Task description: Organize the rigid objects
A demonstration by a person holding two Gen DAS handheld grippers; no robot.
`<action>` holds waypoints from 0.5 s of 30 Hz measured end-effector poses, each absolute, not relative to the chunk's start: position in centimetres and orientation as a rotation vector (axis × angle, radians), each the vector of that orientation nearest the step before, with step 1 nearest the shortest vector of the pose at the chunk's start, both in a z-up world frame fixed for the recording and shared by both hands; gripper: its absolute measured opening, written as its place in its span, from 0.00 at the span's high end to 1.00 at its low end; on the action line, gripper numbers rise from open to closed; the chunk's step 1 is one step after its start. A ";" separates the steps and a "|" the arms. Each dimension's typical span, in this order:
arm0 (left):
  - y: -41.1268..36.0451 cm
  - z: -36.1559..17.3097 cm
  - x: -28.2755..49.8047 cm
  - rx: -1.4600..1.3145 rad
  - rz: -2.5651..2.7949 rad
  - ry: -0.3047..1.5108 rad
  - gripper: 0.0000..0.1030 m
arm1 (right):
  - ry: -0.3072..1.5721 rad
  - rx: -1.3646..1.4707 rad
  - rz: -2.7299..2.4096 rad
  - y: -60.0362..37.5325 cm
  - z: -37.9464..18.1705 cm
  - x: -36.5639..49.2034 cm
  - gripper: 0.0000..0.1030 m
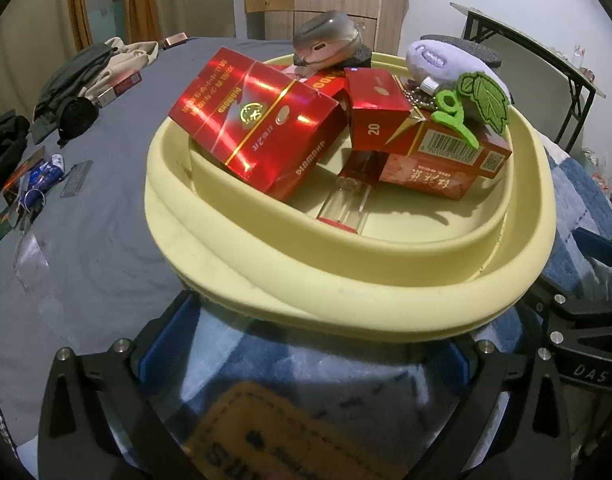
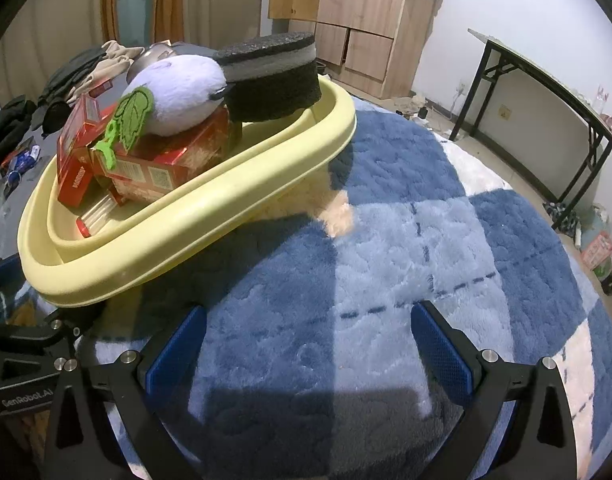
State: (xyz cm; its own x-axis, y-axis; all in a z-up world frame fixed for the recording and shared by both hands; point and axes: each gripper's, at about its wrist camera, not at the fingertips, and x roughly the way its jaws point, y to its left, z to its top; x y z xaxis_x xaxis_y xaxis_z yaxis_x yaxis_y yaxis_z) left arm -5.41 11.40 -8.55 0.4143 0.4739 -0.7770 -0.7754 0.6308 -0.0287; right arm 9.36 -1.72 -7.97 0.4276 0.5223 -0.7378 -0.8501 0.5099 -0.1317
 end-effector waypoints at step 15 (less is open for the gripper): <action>11.4 -8.5 -5.5 -0.419 0.814 0.817 0.00 | 0.692 -0.540 0.912 -1.9 -8.0 9.3 0.00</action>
